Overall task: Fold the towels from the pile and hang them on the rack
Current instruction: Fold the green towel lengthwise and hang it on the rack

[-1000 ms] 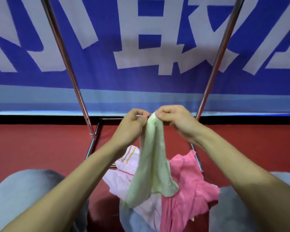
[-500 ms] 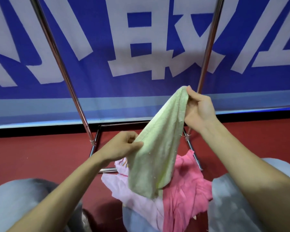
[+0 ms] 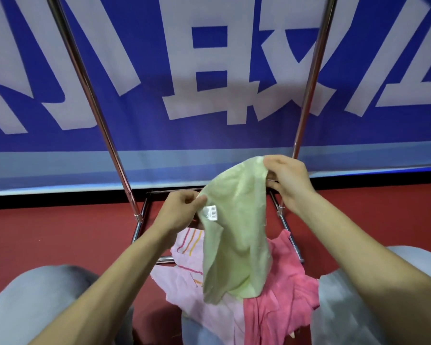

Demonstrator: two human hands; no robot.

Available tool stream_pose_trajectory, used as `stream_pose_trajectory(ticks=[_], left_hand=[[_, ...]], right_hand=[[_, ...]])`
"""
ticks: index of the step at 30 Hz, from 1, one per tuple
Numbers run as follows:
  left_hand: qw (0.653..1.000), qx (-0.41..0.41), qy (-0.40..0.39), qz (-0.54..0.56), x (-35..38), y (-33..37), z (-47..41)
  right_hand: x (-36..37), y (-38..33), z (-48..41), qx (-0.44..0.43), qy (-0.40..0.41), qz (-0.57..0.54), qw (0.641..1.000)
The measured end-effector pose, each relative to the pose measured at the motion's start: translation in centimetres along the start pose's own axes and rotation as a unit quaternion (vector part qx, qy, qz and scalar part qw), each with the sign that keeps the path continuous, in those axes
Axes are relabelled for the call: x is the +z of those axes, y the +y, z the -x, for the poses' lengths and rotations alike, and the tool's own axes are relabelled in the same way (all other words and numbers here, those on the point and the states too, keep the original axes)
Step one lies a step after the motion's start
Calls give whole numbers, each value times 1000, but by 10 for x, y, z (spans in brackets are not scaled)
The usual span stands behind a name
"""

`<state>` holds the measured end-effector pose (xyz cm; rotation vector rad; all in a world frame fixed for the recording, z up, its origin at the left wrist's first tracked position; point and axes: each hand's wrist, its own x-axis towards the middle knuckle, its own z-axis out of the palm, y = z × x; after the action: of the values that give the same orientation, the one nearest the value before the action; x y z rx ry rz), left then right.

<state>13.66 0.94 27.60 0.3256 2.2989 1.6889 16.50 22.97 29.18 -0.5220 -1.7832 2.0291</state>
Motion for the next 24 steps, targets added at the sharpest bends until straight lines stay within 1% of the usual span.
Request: stream_pose_trajectory(ticks=[1,3,6,9,12,14,17,20,22,24], left_hand=[[999,-4,10,37,1,3,1],[994,-10,14,104,2,10,4],[990,-8,12,139,1,16,8],[990,-8,20,142,-1,16,9],[989,-10,33,146,-4,15,10],[987,-15,37,154,-5,15,11],[983,-32,39,178,-4,16,11],[978,-48,45,198,-3,17,11],[978,-53,58,192,-4,17,10],[985,-45,85,146,-7,16,8]], right_hand=[[2,4,1,-36,-4,55,998],[7,10,4,-105,-28,152,982],[18,15,14,-160,-126,244,948],[29,16,26,-171,-214,280,920],[34,16,33,-151,-284,277,906],[35,14,36,-152,-316,275,895],[36,13,41,-168,-329,325,870],[35,15,43,-200,-314,390,842],[32,13,41,-212,-299,394,843],[28,9,35,-213,-277,385,855]])
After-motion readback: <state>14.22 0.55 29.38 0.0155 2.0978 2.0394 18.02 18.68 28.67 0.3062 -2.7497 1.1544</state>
